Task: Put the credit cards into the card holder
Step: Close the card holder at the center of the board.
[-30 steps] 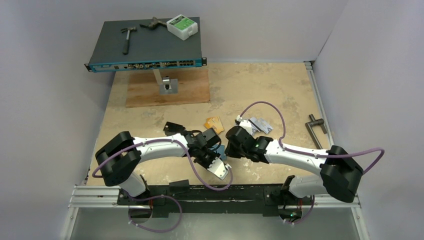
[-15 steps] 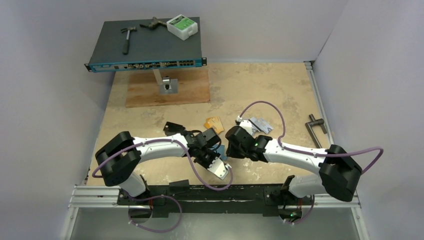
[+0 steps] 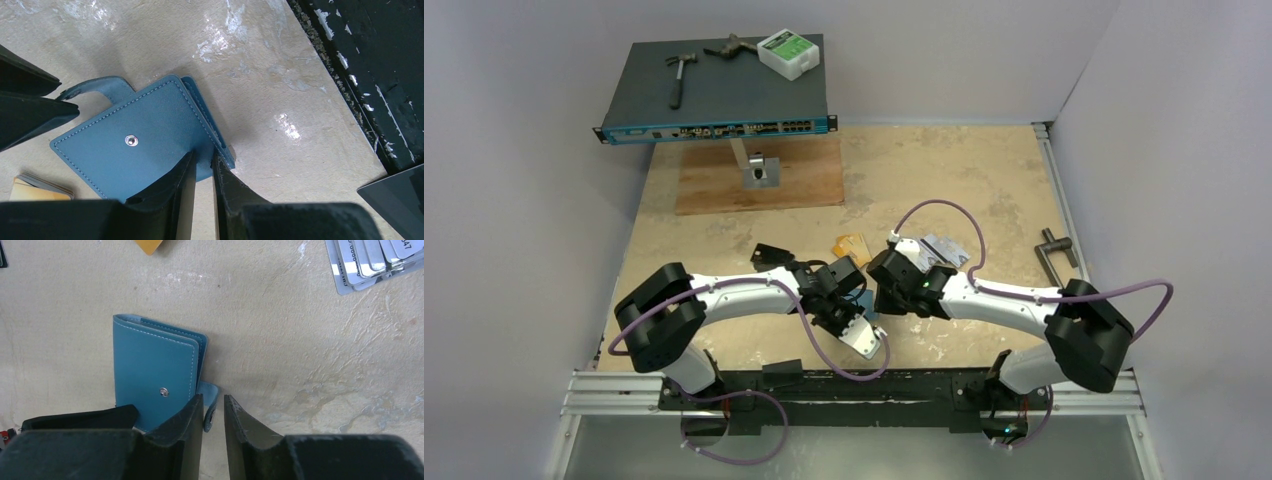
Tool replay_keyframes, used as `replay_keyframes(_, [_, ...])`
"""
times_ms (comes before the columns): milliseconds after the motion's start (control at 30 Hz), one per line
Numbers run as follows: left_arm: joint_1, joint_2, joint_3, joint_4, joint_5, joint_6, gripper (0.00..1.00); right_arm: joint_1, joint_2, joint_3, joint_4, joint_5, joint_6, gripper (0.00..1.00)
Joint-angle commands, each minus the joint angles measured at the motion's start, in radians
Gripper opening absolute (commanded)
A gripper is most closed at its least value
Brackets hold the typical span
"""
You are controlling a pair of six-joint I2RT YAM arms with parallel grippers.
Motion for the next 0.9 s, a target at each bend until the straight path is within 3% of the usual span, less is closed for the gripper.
replay_keyframes(0, [-0.001, -0.002, 0.018, 0.012, -0.038, -0.011, 0.17, -0.005, -0.038, 0.019, 0.003, 0.015, -0.003, 0.18])
replay_keyframes(233, [-0.001, -0.002, 0.019, 0.011, -0.039, -0.016, 0.17, -0.005, -0.056, 0.003, -0.002, 0.012, 0.008, 0.00])
replay_keyframes(867, [-0.001, -0.003, 0.020, 0.025, -0.040, -0.027, 0.16, -0.006, 0.058, 0.006, 0.188, -0.126, 0.044, 0.00])
